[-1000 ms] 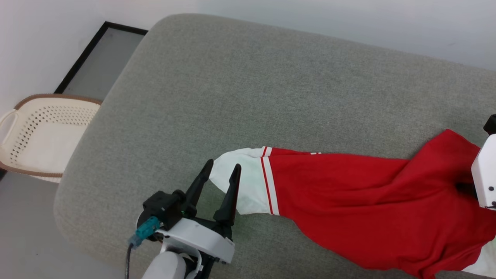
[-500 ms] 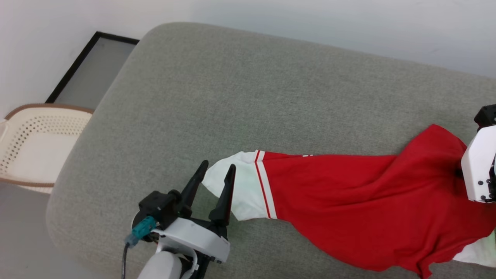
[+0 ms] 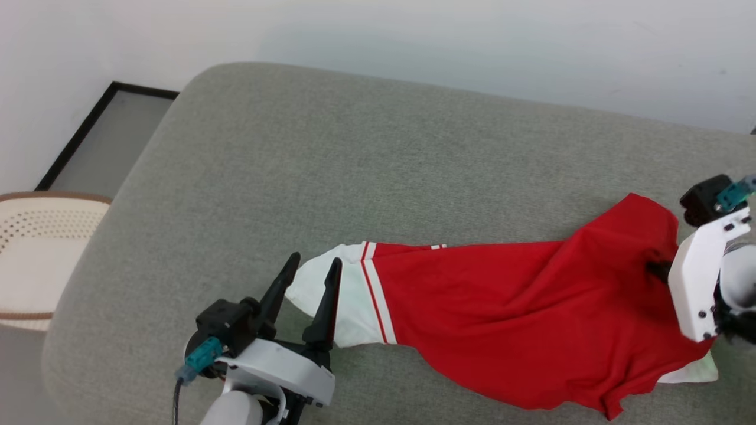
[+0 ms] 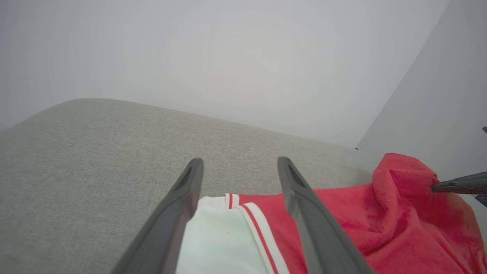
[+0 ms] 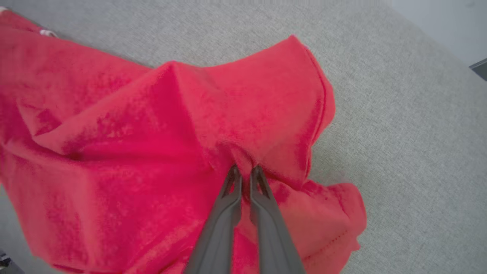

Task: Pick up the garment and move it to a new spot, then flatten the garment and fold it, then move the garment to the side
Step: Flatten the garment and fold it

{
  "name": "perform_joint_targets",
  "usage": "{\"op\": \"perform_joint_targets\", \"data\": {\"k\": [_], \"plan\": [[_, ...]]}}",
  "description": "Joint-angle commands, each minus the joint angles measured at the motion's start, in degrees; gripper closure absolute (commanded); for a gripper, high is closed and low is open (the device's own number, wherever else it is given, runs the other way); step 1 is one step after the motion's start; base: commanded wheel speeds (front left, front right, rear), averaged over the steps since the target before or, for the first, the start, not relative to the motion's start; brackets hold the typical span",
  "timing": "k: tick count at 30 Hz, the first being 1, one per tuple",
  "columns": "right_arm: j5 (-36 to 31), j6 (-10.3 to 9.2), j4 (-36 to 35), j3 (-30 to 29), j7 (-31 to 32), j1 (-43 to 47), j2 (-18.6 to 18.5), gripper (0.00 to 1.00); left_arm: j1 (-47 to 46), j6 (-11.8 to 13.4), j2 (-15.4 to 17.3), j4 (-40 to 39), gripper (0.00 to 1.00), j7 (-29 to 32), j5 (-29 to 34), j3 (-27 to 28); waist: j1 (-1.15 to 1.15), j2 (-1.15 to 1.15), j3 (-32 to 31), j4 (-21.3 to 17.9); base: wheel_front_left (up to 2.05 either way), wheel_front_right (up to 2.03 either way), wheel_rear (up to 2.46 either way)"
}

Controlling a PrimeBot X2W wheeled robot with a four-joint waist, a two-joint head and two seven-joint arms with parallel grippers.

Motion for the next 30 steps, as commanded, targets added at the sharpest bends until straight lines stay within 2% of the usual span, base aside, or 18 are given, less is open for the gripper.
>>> {"op": "perform_joint_targets", "data": {"k": [1, 6, 11, 15, 24, 25, 27, 29, 30], "plan": [[0.22, -0.06, -2.43, -0.37, -0.68, 2.11, -0.2, 1.0, 0.45, -0.16, 0.18, 0.08, 0.0, 0.02, 0.44, 0.1, 0.0, 0.0, -0.55, -0.67, 0.0, 0.0, 0.0], [-1.02, -0.06, -11.98, -0.72, -0.63, 8.37, 0.73, 1.0, 1.1, -0.16, 0.41, -0.04, 0.0, 0.02, 0.57, 0.65, 0.0, 0.0, -0.96, -1.54, 0.0, 0.0, 0.0], [-3.32, -0.06, -21.01, -0.98, -0.06, 14.95, 3.93, 1.0, 1.29, -0.16, 0.52, -0.16, 0.0, 0.02, 0.68, 1.19, 0.0, 0.0, -1.12, -2.27, 0.0, 0.0, 0.0], [-5.62, -0.06, -25.38, 0.31, -0.36, 18.6, 7.52, 1.0, 1.14, -0.16, 0.44, -0.2, 0.0, 0.02, 0.67, 1.23, 0.0, 0.0, -1.09, -2.58, 0.0, 0.0, 0.0], [-11.52, -0.06, -25.1, 7.47, -1.28, 22.15, 13.95, 1.0, 0.39, -0.16, 0.0, -0.02, 0.0, 0.02, 0.52, 0.89, 0.0, 0.0, -0.63, -2.41, 0.0, 0.0, 0.0], [-11.43, -0.06, -24.35, 8.25, -1.52, 22.57, 14.77, 0.94, 0.33, -0.16, -0.04, 0.04, 0.0, 0.02, 0.48, 0.93, 0.0, 0.0, -0.56, -2.38, 0.0, 0.0, 0.0], [-12.13, -0.06, -22.87, 9.97, -1.87, 22.2, 15.16, 0.89, 0.26, -0.16, -0.12, 0.18, 0.0, 0.02, 0.38, 0.86, 0.0, 0.0, -0.47, -2.3, 0.0, 0.0, 0.0], [-12.75, -0.06, -20.82, 10.07, -2.79, 21.05, 15.36, 0.92, 0.17, -0.16, -0.18, 0.31, 0.0, 0.02, 0.34, 0.76, 0.0, 0.0, -0.47, -2.25, 0.0, 0.0, 0.0], [-13.11, -0.06, -19.88, 10.19, -3.33, 20.34, 15.49, 0.89, 0.09, -0.16, -0.19, 0.34, 0.0, 0.02, 0.29, 0.79, 0.0, 0.0, -0.49, -2.25, 0.0, 0.0, 0.0]]}}
